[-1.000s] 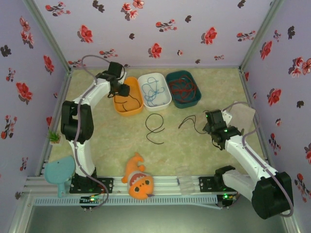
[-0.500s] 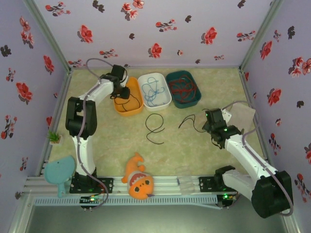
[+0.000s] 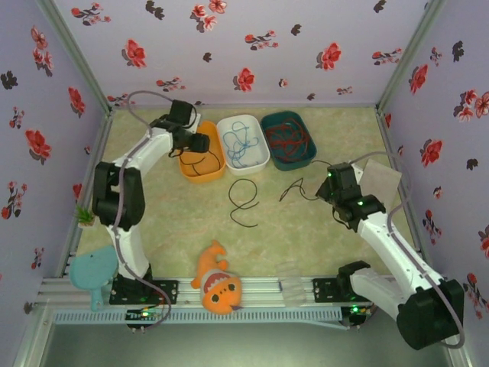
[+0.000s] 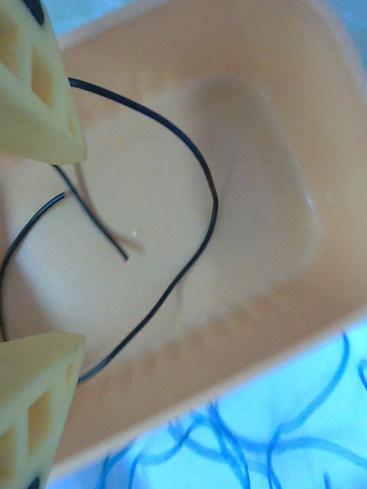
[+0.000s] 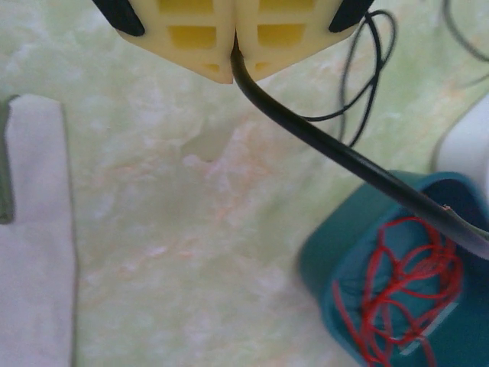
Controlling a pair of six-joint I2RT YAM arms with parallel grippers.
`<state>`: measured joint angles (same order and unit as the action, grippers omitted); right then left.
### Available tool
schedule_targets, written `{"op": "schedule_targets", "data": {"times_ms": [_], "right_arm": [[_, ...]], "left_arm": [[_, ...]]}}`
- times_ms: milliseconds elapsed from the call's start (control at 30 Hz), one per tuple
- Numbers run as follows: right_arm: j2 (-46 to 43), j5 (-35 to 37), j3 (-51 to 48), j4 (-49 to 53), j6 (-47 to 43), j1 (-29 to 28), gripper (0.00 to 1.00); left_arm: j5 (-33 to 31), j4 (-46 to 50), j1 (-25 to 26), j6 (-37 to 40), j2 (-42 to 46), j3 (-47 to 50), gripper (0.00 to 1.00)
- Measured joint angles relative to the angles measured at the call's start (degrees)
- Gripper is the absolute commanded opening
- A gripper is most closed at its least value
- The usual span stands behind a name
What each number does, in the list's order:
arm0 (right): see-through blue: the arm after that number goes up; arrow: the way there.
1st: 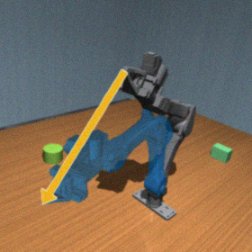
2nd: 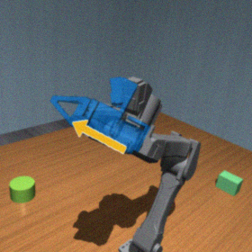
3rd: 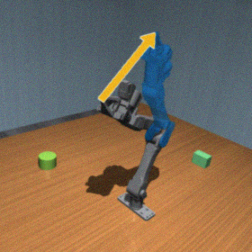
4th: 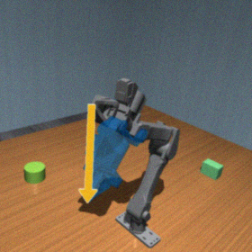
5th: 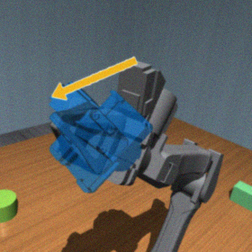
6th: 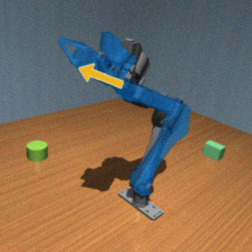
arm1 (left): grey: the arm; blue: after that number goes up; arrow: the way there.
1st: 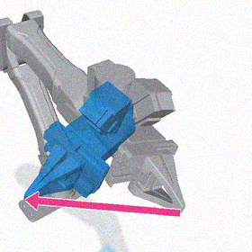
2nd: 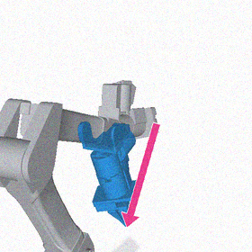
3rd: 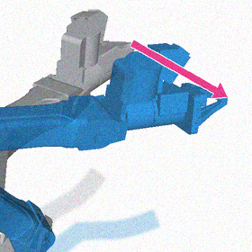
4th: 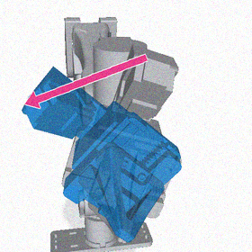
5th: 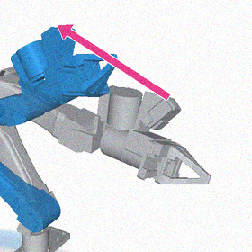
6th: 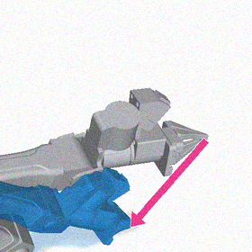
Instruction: Untangle the cables
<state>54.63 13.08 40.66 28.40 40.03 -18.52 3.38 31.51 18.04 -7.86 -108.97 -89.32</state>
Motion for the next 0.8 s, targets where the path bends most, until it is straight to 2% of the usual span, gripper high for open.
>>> {"op": "schedule_targets", "data": {"times_ms": [233, 467, 600, 800], "right_arm": [[-2.38, -11.80, 4.07, -3.19, -2.21, -0.24, 0.00], [-2.78, -24.74, 6.78, -10.64, -2.36, -0.50, 0.00], [-2.89, -29.62, 7.93, -14.56, -1.88, -0.50, 0.00], [-2.84, -34.42, 8.15, -19.04, -0.59, -0.61, 0.00]], "left_arm": [[6.23, -7.32, 3.10, -2.05, 13.92, 9.03, 0.64], [13.99, -17.33, 7.52, -2.25, 21.86, 20.04, 0.67], [17.38, -22.16, 10.19, -0.50, 25.68, 25.27, 0.72], [21.42, -28.15, 15.19, 3.78, 30.38, 27.76, 0.76]]}}
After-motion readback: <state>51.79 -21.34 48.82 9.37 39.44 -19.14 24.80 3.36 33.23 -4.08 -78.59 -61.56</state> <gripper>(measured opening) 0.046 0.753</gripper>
